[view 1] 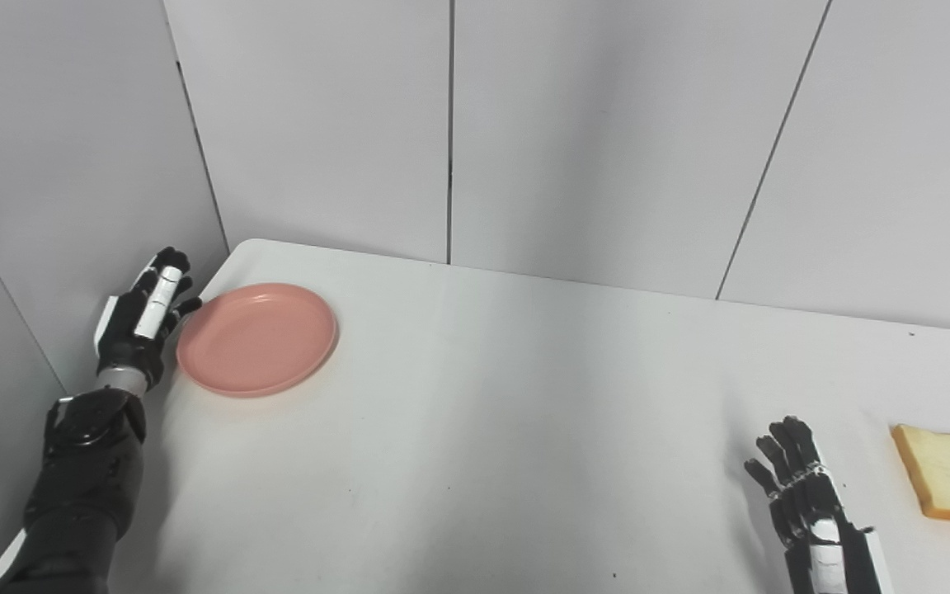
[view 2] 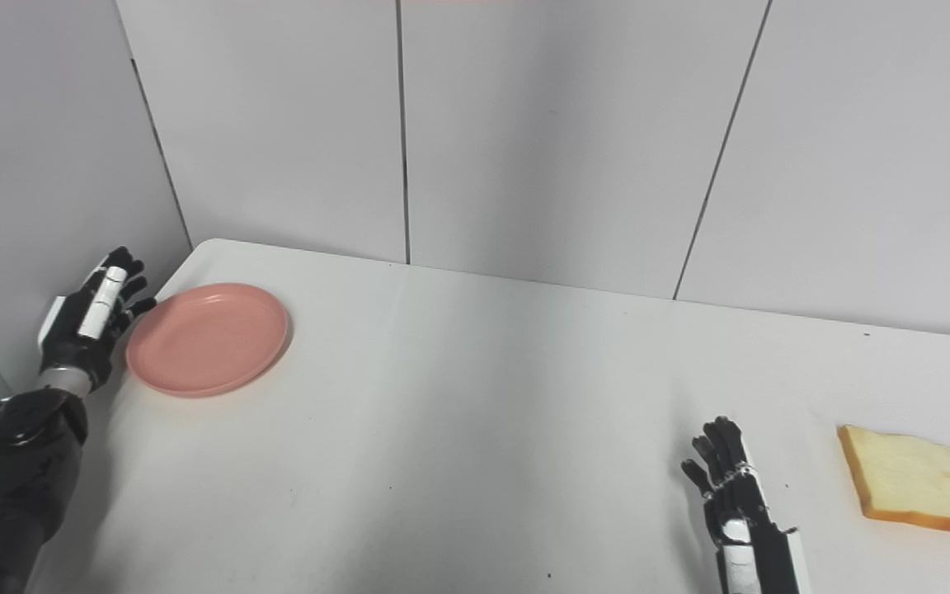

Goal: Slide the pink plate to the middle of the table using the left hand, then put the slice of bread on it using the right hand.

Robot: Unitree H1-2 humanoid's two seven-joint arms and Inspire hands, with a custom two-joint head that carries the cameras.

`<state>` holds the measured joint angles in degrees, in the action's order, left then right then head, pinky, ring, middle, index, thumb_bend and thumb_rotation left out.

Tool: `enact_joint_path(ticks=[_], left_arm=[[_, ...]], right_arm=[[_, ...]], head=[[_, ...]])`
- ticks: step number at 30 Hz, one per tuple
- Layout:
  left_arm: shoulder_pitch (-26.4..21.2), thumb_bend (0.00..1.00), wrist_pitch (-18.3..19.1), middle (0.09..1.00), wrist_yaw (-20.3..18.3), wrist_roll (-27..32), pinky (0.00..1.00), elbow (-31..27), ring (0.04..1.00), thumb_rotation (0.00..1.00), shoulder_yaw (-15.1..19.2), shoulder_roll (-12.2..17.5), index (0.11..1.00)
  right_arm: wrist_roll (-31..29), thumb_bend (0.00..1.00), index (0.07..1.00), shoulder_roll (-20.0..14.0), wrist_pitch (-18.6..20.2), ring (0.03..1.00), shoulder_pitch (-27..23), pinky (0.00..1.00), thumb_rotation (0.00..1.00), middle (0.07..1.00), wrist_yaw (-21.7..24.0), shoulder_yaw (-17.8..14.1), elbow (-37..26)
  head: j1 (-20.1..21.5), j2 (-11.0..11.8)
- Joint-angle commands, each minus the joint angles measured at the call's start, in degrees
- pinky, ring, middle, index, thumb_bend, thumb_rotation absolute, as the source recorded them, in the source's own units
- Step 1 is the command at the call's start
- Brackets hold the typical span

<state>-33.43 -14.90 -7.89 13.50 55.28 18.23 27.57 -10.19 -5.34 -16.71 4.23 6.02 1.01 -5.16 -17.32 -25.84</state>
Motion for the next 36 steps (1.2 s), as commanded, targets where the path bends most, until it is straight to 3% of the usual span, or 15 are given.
enact_joint_path(ticks=[1, 8, 11, 21, 29, 36], left_arm=[[-6.8, 0.87, -6.0, 0.920, -0.5, -1.2, 0.83, -2.5, 0.919, 0.70, -1.2, 1.7, 0.893], [-6.2, 0.85, -6.6, 0.913, 0.7, -2.6, 0.83, -2.2, 0.908, 0.70, -3.1, 0.7, 0.902], [-6.0, 0.92, -5.9, 0.896, 1.6, -2.8, 0.81, -2.1, 0.881, 0.67, -3.1, 0.0, 0.883], [-5.7, 0.87, -7.8, 0.905, -1.0, -2.1, 0.80, -2.7, 0.894, 0.70, -5.1, -0.8, 0.892], [-5.7, 0.89, -6.4, 0.894, -2.1, -1.4, 0.79, -6.5, 0.879, 0.70, -5.7, -2.3, 0.898], [-5.4, 0.86, -6.0, 0.909, -5.8, -0.1, 0.81, -7.4, 0.892, 0.71, -6.7, -4.4, 0.900]], right_arm=[[1.5, 0.90, 0.941, -1.9, -5.2, 0.930, -0.1, 0.90, 0.93, 0.943, 0.9, -1.6, 15.4], [1.8, 0.91, 0.941, -1.8, -5.0, 0.927, 0.0, 0.90, 0.93, 0.939, 0.7, -1.5, 15.0], [1.4, 0.91, 0.939, -1.8, -5.0, 0.928, 0.0, 0.91, 0.92, 0.938, 0.9, -1.5, 15.1], [1.5, 0.90, 0.935, -1.7, -4.8, 0.920, 0.2, 0.90, 0.92, 0.933, 1.0, -1.3, 14.9], [2.0, 0.90, 0.932, -1.4, -5.0, 0.907, 0.2, 0.89, 0.91, 0.924, 0.7, -1.1, 14.8], [1.9, 0.90, 0.930, -1.3, -4.6, 0.909, 0.5, 0.88, 0.90, 0.925, 0.8, -1.0, 14.0]], head=[[-0.1, 0.0], [0.2, -0.3], [0.2, -0.4], [0.6, -0.5], [1.2, -0.5], [1.8, -0.5]])
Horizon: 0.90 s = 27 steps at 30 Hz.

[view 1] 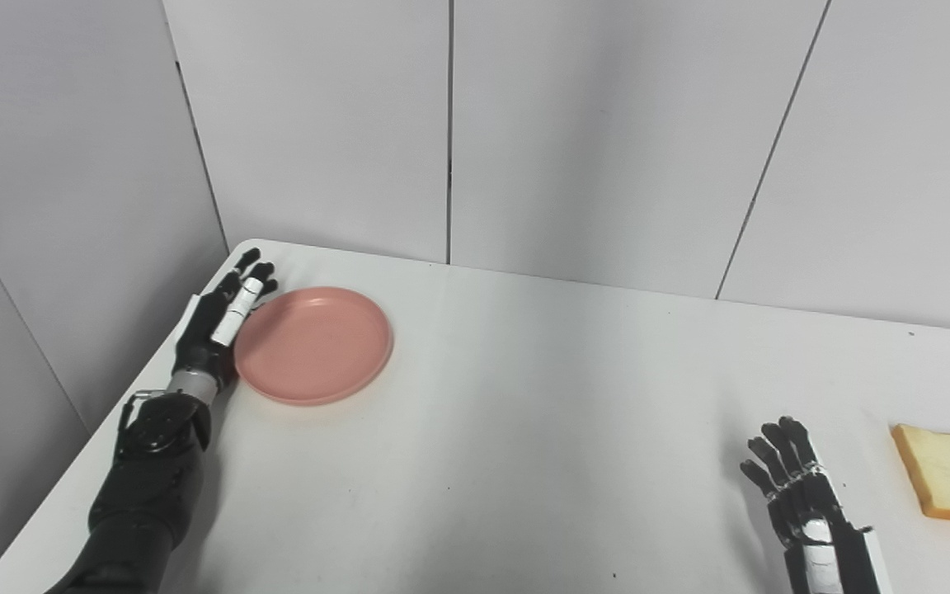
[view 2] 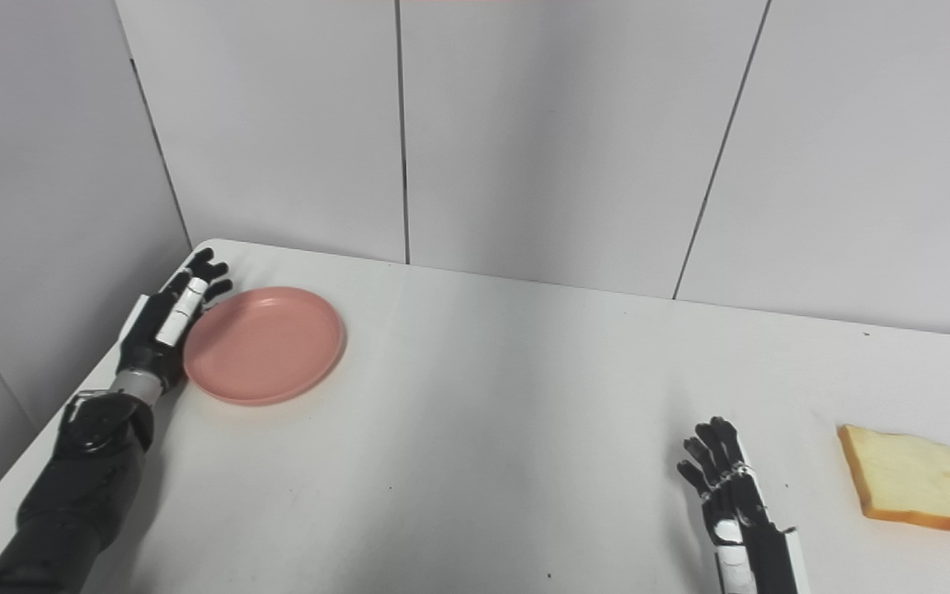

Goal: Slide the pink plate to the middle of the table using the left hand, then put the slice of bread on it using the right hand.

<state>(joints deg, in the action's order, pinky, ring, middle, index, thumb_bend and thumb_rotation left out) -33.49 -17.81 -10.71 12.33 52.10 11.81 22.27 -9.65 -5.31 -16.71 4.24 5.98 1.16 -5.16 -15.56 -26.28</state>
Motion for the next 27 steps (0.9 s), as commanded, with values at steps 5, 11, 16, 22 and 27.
enact_joint_path(ticks=[5, 11, 16, 22, 27], left_arm=[[-5.4, 0.90, -3.5, 0.903, -4.0, 1.1, 0.81, -3.1, 0.897, 0.72, -1.1, -0.7, 0.898], [-5.9, 0.90, -4.4, 0.925, -4.4, 0.0, 0.81, -1.2, 0.906, 0.73, -2.2, -1.9, 0.929], [-5.9, 0.93, -5.1, 0.909, -5.8, 0.5, 0.79, -0.6, 0.887, 0.71, -2.8, -3.1, 0.920], [-5.4, 0.94, -3.9, 0.913, -6.4, 0.4, 0.79, -1.8, 0.892, 0.70, -3.6, -4.7, 0.922], [-4.5, 0.94, -3.1, 0.890, -6.3, 0.3, 0.77, -3.9, 0.882, 0.69, -4.6, -6.3, 0.894]], right_arm=[[1.4, 0.88, 0.927, -1.2, -4.7, 0.911, 0.7, 0.89, 0.89, 0.925, 0.8, -1.2, 13.8], [1.6, 0.87, 0.928, -1.1, -5.0, 0.913, 0.7, 0.89, 0.88, 0.926, 1.0, -1.1, 13.7], [1.5, 0.87, 0.925, -1.0, -4.9, 0.905, 0.9, 0.88, 0.88, 0.921, 0.9, -1.1, 13.4], [2.0, 0.87, 0.923, -0.9, -4.7, 0.907, 1.2, 0.88, 0.87, 0.920, 0.7, -0.9, 12.9], [2.8, 0.86, 0.913, -0.7, -4.9, 0.894, 1.4, 0.86, 0.86, 0.912, 0.4, -0.8, 12.3]], head=[[0.3, -0.1], [0.8, -0.1], [1.2, -0.2], [2.4, -0.7], [3.8, -1.1]])
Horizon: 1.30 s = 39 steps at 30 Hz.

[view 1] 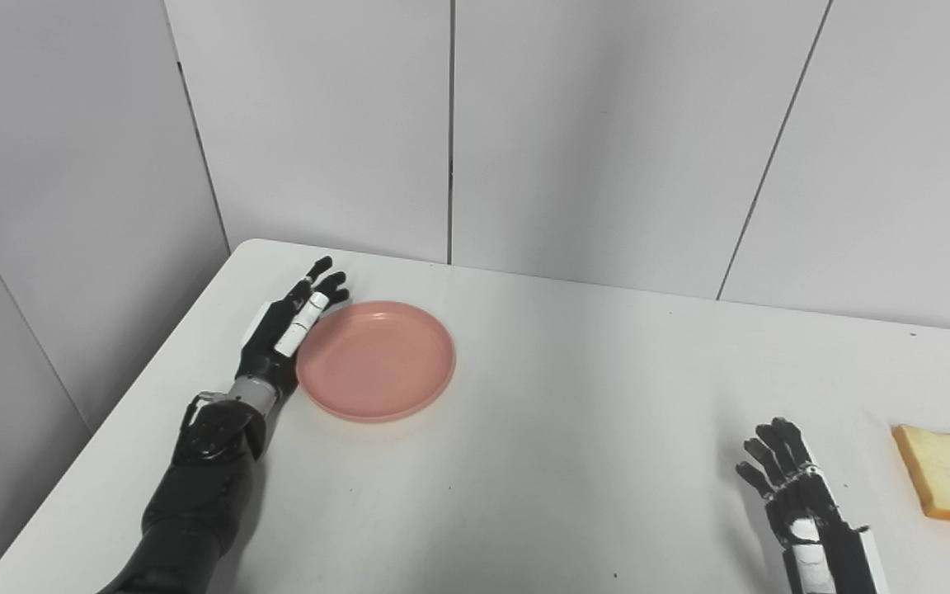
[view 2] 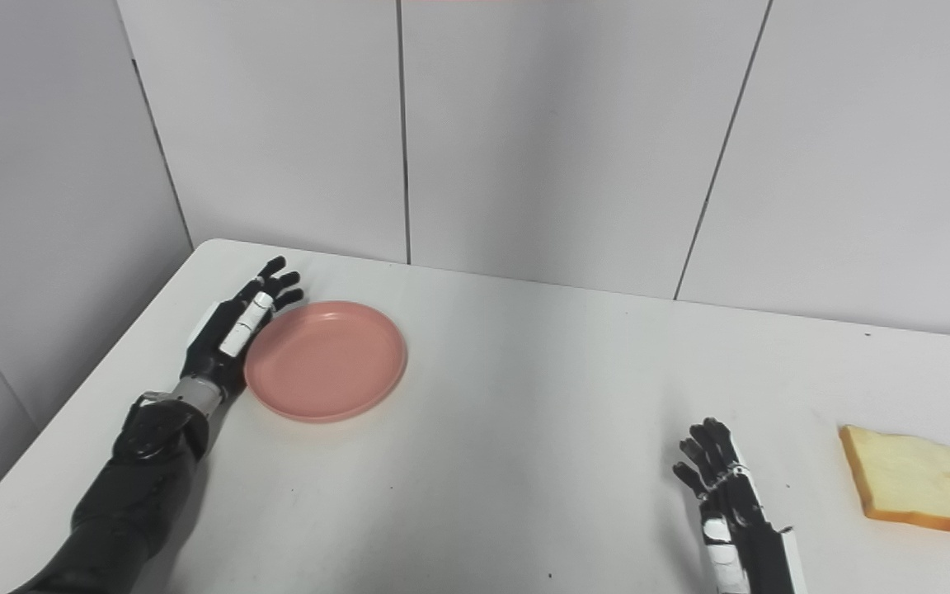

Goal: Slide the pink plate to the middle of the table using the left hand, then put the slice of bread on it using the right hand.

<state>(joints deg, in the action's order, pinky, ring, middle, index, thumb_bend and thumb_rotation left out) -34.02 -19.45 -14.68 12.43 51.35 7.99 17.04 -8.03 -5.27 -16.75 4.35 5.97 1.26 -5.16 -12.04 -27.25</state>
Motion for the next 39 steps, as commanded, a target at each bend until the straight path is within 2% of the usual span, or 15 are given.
enact_joint_path(ticks=[1, 6, 9, 20, 30, 35, 39], left_arm=[[-3.9, 0.94, -1.4, 0.889, -2.3, 0.2, 0.77, -3.2, 0.881, 0.69, -1.0, -1.4, 0.893], [-3.7, 0.91, -0.2, 0.885, -2.5, 0.3, 0.77, -4.9, 0.881, 0.69, -1.7, -2.6, 0.892], [-3.8, 0.89, 1.1, 0.900, -3.4, 0.9, 0.79, -6.2, 0.895, 0.68, -1.9, -3.3, 0.906], [-5.3, 0.88, 2.9, 0.905, -5.1, 1.6, 0.80, -6.3, 0.900, 0.69, -1.9, -6.4, 0.910], [-4.1, 0.90, 3.3, 0.910, -5.5, 1.7, 0.80, -6.6, 0.897, 0.70, -1.6, -9.8, 0.921], [-3.3, 0.92, 4.7, 0.913, -3.6, 2.2, 0.80, -8.7, 0.903, 0.71, -1.1, -12.3, 0.928], [-2.7, 0.90, 6.4, 0.909, -2.4, 1.7, 0.80, -10.6, 0.904, 0.72, -1.4, -13.9, 0.920]], right_arm=[[1.4, 0.86, 0.913, -0.7, -4.9, 0.894, 1.3, 0.86, 0.86, 0.912, 0.4, -0.8, 12.3], [2.0, 0.86, 0.903, -0.1, -4.8, 0.882, 1.4, 0.84, 0.85, 0.900, 0.0, -0.5, 11.7], [2.9, 0.85, 0.897, 0.5, -4.7, 0.878, 1.6, 0.83, 0.83, 0.897, -0.4, 0.0, 11.0], [8.0, 0.84, 0.893, 4.3, -3.2, 0.870, 1.6, 0.83, 0.80, 0.898, -3.3, 1.9, 8.5], [11.1, 0.80, 0.908, 6.1, -1.6, 0.880, 1.7, 0.83, 0.81, 0.909, -5.3, 3.4, 6.6], [11.9, 0.78, 0.915, 6.6, -0.9, 0.892, 1.7, 0.84, 0.82, 0.918, -5.6, 3.8, 5.8], [12.4, 0.78, 0.914, 7.1, -0.5, 0.889, 1.7, 0.84, 0.83, 0.916, -5.8, 4.0, 5.4]], head=[[1.0, -0.3], [3.8, -1.0], [7.2, -1.5], [14.1, -1.2], [16.7, -1.8], [17.5, -2.2], [18.4, -2.5]])
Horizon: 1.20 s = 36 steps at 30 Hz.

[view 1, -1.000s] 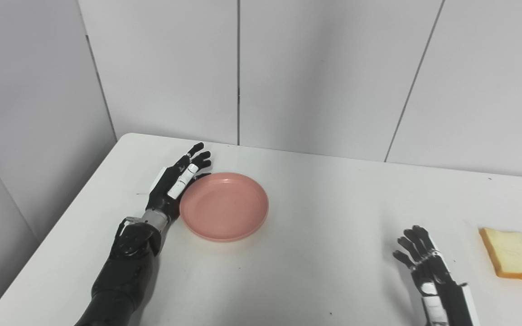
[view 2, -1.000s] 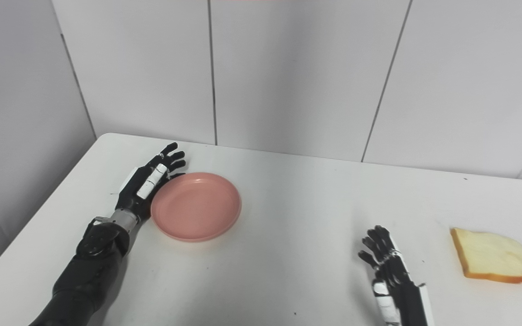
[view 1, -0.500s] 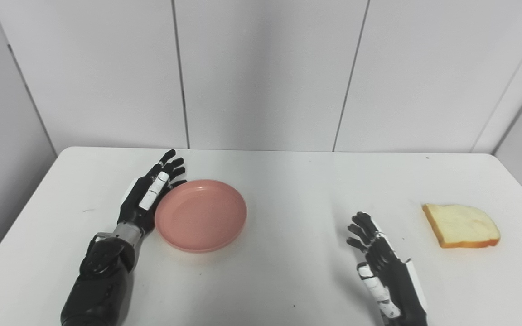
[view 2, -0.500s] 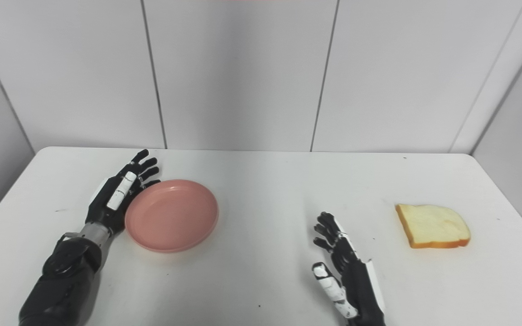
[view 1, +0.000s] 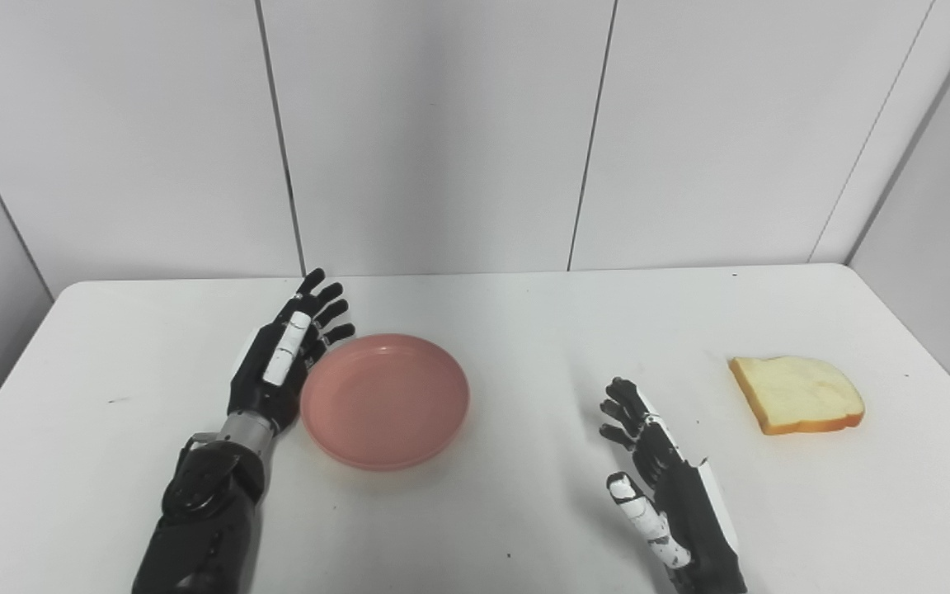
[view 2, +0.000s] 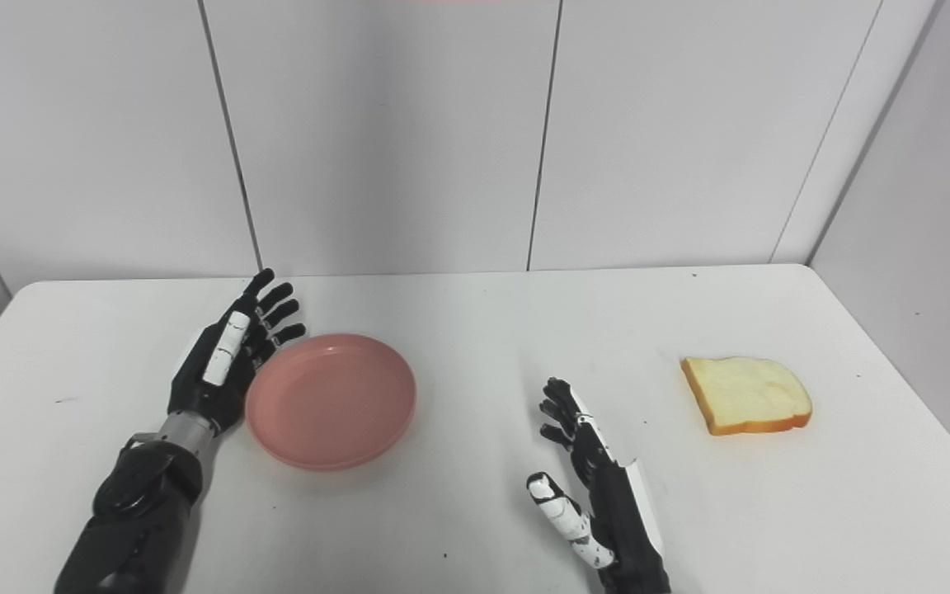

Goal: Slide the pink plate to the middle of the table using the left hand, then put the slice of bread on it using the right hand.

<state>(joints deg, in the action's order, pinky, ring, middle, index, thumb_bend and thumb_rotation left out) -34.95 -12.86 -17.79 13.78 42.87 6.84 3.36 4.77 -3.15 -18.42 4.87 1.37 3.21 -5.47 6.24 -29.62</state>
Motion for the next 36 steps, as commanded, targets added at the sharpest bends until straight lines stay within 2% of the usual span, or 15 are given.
enact_joint_path(ticks=[1, 8, 11, 15, 20, 27, 36], left_arm=[[-1.6, 0.90, 0.2, 0.910, 0.8, 0.3, 0.80, -2.5, 0.906, 0.73, -0.3, -0.5, 0.922], [-0.3, 0.86, 3.6, 0.936, 0.9, 1.1, 0.84, -5.8, 0.926, 0.78, -0.6, -3.3, 0.951], [0.7, 0.86, 5.1, 0.941, 1.1, 1.4, 0.86, -7.5, 0.930, 0.77, -0.7, -4.0, 0.957], [1.6, 0.87, 5.9, 0.931, 1.0, 1.3, 0.84, -9.0, 0.921, 0.78, -1.1, -4.2, 0.958], [2.0, 0.85, 6.6, 0.932, 0.9, 1.0, 0.85, -9.2, 0.924, 0.78, -1.9, -4.2, 0.962], [2.0, 0.85, 6.4, 0.931, 1.9, 0.5, 0.82, -8.5, 0.924, 0.78, -2.4, -4.3, 0.955], [1.5, 0.87, 5.6, 0.932, 1.3, 1.0, 0.83, -8.0, 0.924, 0.77, -2.5, -4.0, 0.950]], right_arm=[[-0.2, 0.78, 0.914, 5.1, 1.3, 0.889, 1.2, 0.84, 0.83, 0.916, -1.2, 2.1, 5.6], [1.2, 0.80, 0.917, 5.9, 2.4, 0.885, 1.2, 0.83, 0.85, 0.918, -2.0, 2.7, 4.7], [2.2, 0.80, 0.919, 6.4, 2.7, 0.889, 1.2, 0.84, 0.85, 0.923, -2.6, 3.2, 4.5], [3.0, 0.79, 0.919, 7.4, 2.8, 0.893, 0.9, 0.83, 0.86, 0.925, -3.2, 4.0, 4.9], [4.1, 0.77, 0.927, 8.2, 4.6, 0.905, 1.0, 0.86, 0.86, 0.938, -4.0, 4.9, 3.9], [4.0, 0.76, 0.928, 8.5, 3.7, 0.907, 0.9, 0.85, 0.86, 0.937, -3.8, 4.5, 4.5], [4.1, 0.76, 0.927, 8.5, 3.6, 0.908, 0.8, 0.86, 0.86, 0.936, -4.0, 4.6, 4.9]], head=[[0.7, -0.2], [2.5, -0.3], [6.7, -0.1], [9.2, -0.2], [9.5, -0.2], [9.2, -0.2], [9.3, -0.1]])
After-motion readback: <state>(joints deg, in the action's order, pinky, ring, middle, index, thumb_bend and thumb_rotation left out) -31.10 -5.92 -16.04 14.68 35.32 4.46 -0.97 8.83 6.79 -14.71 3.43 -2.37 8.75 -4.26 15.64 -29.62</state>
